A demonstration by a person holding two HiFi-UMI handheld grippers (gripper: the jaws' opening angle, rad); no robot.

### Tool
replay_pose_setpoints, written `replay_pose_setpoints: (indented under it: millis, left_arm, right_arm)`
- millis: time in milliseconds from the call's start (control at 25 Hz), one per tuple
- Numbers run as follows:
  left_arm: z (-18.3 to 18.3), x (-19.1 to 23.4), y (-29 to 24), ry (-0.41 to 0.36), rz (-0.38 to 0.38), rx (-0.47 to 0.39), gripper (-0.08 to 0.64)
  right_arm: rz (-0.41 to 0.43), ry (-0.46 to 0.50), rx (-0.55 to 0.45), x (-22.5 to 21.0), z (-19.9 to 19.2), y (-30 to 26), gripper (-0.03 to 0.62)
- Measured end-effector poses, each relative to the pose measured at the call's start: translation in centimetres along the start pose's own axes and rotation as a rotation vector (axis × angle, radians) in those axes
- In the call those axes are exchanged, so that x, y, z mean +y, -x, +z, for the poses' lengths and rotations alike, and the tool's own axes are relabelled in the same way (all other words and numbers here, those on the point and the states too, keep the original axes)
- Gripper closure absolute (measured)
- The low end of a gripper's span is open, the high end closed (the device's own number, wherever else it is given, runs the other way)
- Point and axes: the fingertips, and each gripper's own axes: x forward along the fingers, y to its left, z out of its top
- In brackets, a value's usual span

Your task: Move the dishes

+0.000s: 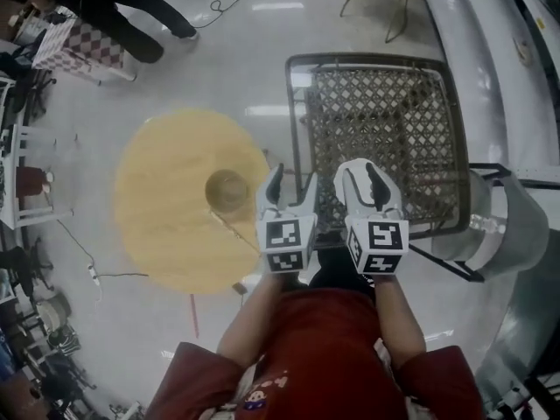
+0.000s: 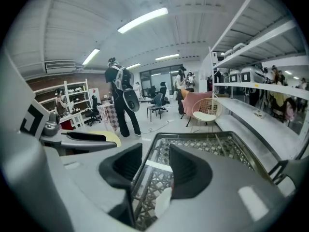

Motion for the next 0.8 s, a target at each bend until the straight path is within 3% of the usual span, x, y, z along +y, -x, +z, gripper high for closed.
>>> replay_pose_setpoints:
  millis: [400,800]
  left_arm:
    - [3.5,8.0,7.2,0.022,0.127,-0.145,0.291]
    - [3.6,15.8,15.1,0.041,0.274,-0.255,0.291]
  right_arm:
    - [0.123,0.103,-0.086,10.0,4.6,-0.1,0.425]
    - [0.234,0.195,-0.131,19.0,5.9,0.2,0.425]
